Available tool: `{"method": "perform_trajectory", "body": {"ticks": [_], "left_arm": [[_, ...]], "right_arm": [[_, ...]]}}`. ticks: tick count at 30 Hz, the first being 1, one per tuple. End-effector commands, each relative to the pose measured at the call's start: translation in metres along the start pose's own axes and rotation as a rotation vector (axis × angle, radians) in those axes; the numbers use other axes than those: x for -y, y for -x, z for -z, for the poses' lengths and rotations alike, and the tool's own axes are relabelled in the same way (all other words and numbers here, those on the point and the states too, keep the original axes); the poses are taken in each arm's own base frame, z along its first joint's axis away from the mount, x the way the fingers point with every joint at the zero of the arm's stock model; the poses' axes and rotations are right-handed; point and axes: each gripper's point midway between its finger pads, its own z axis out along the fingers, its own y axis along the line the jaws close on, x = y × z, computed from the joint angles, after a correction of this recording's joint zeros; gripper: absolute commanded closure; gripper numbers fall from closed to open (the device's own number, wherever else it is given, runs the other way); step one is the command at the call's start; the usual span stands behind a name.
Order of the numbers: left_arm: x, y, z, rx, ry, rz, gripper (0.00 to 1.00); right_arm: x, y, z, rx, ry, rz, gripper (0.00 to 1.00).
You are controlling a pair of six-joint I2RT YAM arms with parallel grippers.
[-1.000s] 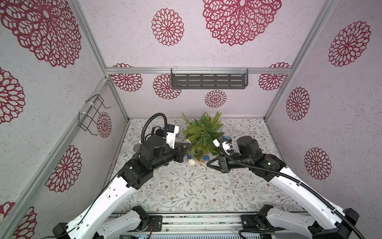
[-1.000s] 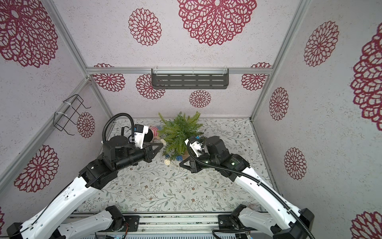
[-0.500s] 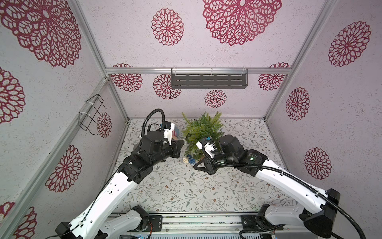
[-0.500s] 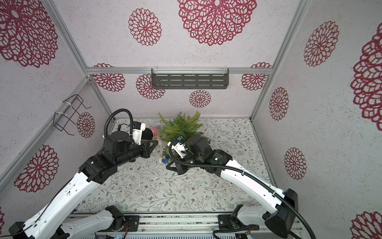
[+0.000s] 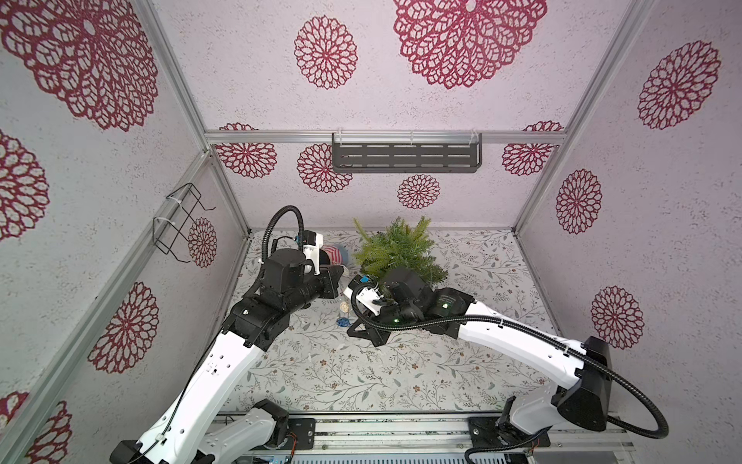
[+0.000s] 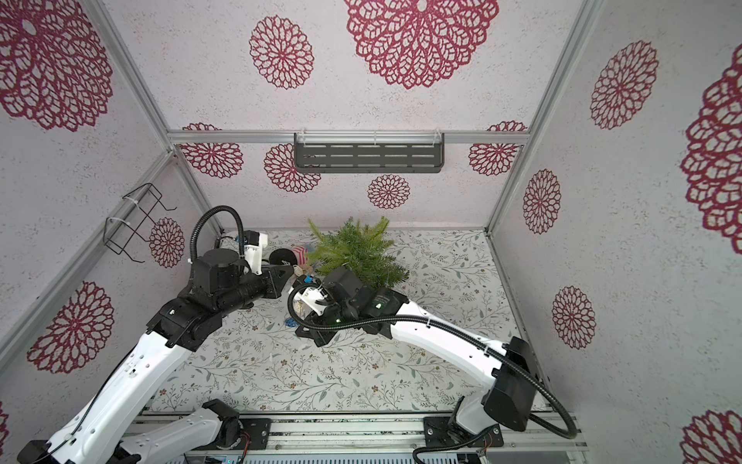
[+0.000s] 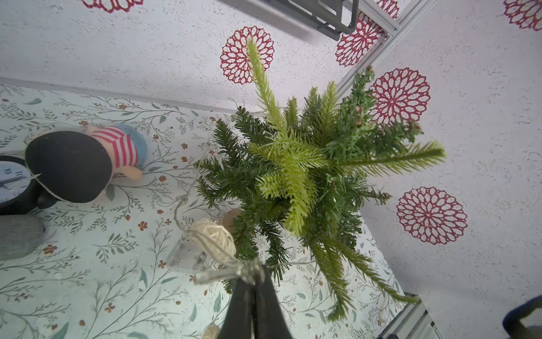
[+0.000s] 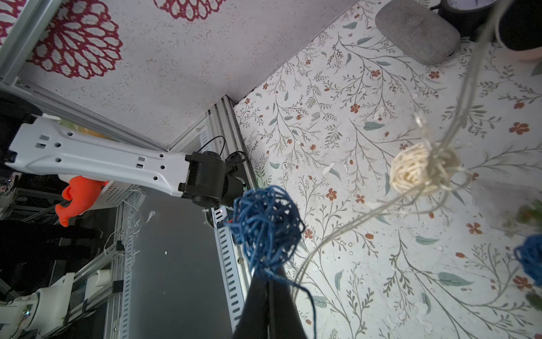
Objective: Remove string lights from the small christmas tree
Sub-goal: Remove the light string from the Christmas tree.
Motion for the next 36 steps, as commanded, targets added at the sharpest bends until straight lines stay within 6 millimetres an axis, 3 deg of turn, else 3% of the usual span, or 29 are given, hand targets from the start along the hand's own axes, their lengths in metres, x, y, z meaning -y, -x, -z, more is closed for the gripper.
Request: {"method": "perform_trajectory", "body": {"ticks": [1, 15, 26, 27, 31, 36], "left_arm": [[-0.008, 0.015, 0.001, 0.054, -0.002, 0.010, 1.00], [-0.056, 0.072, -0.013, 0.165, -0.003, 0.105, 1.00], [-0.097, 0.107, -0.020, 0.241, 0.024, 0.147, 1.00], [-0.101, 0.108, -0.022, 0.241, 0.027, 0.150, 1.00], [-0.105, 0.110, -0.030, 0.222, 0.019, 0.150, 1.00], [-0.104, 0.105, -0.036, 0.197, -0.002, 0.159, 1.00]], "right_arm": [[-0.008, 0.029, -0.003, 0.080, -0.005, 0.098, 1.00], [0.011, 0.076, -0.039, 0.127, -0.087, 0.174, 1.00], [0.034, 0.093, -0.078, 0.105, -0.130, 0.209, 1.00], [0.038, 0.093, -0.083, 0.100, -0.138, 0.212, 0.98], [0.041, 0.094, -0.093, 0.080, -0.140, 0.222, 0.59], [0.025, 0.107, -0.086, 0.113, -0.115, 0.231, 0.30]]}}
